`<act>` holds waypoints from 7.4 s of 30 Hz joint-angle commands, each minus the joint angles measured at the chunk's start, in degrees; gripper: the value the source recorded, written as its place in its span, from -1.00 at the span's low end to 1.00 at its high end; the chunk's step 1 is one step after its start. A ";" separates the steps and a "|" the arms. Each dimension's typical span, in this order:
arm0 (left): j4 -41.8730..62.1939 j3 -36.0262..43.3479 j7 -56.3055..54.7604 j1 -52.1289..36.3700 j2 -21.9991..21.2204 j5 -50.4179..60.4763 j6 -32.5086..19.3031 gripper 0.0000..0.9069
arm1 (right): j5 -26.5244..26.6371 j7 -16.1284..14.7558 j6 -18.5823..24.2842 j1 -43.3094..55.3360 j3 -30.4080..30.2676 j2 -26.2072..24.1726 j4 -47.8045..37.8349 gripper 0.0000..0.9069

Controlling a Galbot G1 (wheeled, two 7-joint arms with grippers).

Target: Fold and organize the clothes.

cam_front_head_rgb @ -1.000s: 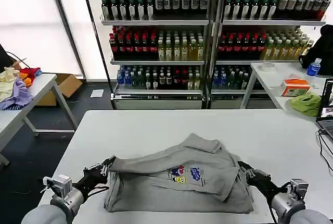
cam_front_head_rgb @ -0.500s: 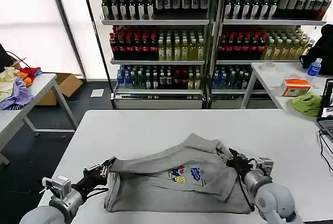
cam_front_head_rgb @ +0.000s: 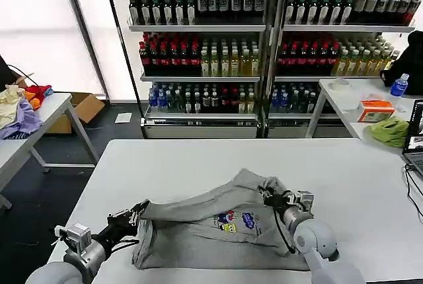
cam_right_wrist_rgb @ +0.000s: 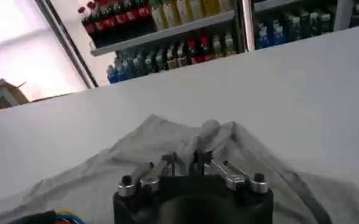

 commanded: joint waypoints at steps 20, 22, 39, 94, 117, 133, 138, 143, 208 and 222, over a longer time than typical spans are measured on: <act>0.18 -1.97 -0.01 -0.52 1.88 -1.95 -0.22 -0.98 | 13.81 -3.02 0.63 -16.19 16.42 -4.89 24.76 -1.00; 0.12 -2.31 0.01 -0.45 2.19 -2.24 -0.27 -0.98 | 14.05 -3.14 0.46 -19.98 18.03 -4.89 27.61 -1.00; -7.25 -6.84 -2.53 14.24 0.71 0.26 2.37 -0.96 | -0.17 -5.95 1.21 -43.41 22.59 -1.76 31.70 -0.96; 2.95 10.53 -17.61 9.48 -22.43 17.85 -4.15 -0.98 | -5.82 -19.66 26.06 -37.16 33.44 -2.82 19.79 1.00; 7.51 -22.26 -6.17 4.14 -6.10 1.05 -8.83 -1.00 | -2.51 -19.23 24.71 -36.70 34.28 -3.87 20.71 1.00; 3.65 -26.86 -3.89 5.53 4.75 -1.91 -4.78 -1.00 | -1.96 -19.27 24.97 -37.38 33.57 -3.03 21.49 1.00; -3.33 -7.37 -7.39 3.10 3.43 -9.02 -3.44 -1.00 | -3.17 -19.21 24.65 -36.27 31.94 -1.62 22.04 1.00; -3.97 11.05 -8.54 -3.64 0.01 -9.51 -4.19 -1.00 | -4.85 -19.43 24.64 -35.96 30.80 -0.96 22.44 1.00; 14.43 4.58 -8.95 -2.85 -17.57 15.10 -1.79 -1.00 | -4.30 -20.43 25.82 -40.96 30.14 0.61 21.48 1.00; 12.34 2.87 -10.13 -2.14 -22.83 5.44 -6.56 -1.00 | -4.28 -20.17 25.79 -39.97 30.15 0.40 21.87 1.00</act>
